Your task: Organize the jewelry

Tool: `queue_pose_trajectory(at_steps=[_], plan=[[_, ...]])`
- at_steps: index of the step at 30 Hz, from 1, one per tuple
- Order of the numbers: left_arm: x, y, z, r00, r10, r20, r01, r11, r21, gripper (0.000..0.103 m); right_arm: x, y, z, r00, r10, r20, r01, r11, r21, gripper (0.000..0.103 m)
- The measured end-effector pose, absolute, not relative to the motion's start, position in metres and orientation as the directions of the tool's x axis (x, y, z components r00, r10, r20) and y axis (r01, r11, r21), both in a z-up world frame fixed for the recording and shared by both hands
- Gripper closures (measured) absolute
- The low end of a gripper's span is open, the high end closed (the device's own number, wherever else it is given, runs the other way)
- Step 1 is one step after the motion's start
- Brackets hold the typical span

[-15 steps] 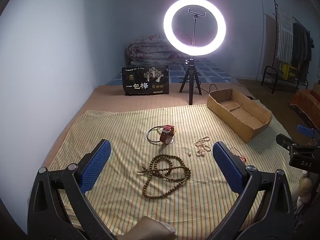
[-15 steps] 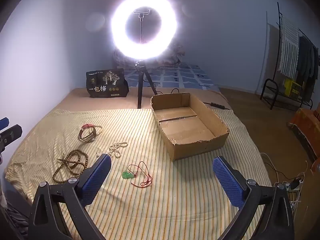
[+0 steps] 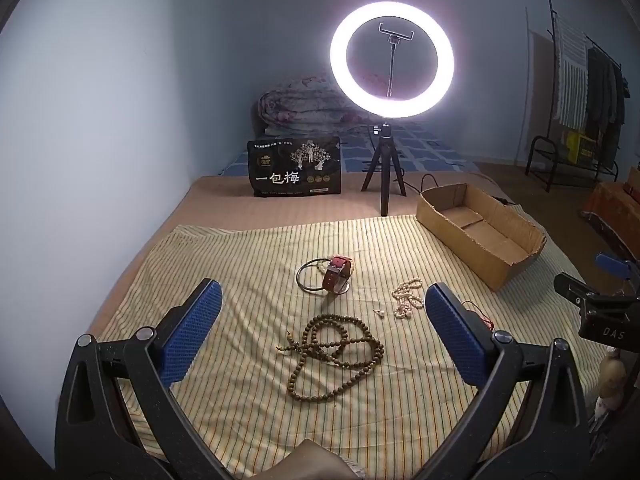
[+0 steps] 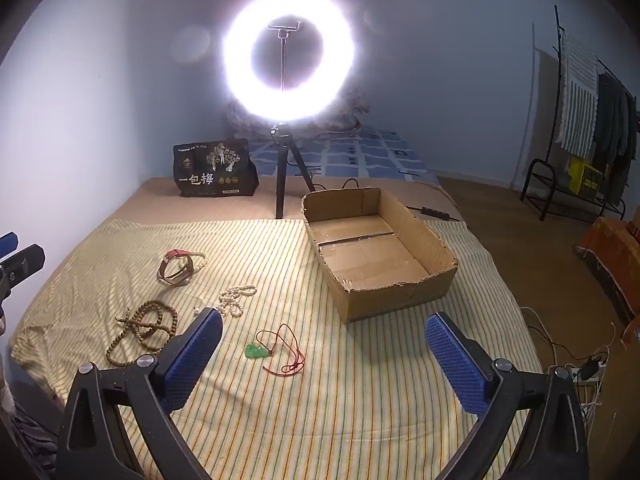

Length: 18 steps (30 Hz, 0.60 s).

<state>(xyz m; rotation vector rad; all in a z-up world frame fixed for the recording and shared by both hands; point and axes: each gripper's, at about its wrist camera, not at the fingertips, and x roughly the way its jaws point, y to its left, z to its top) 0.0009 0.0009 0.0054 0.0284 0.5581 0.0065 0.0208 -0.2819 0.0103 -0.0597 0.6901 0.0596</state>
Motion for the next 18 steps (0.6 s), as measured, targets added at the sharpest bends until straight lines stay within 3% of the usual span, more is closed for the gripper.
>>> queue_pose_trajectory(at_steps=[18], plan=[[0.0006,0.0007,0.0069,0.851,0.013,-0.526,0.003,1.000,0.030,0.000,0.0212,-0.2775,0.0090,0.768,0.034,-0.639,-0.076,0.996,-0.038,0.000]])
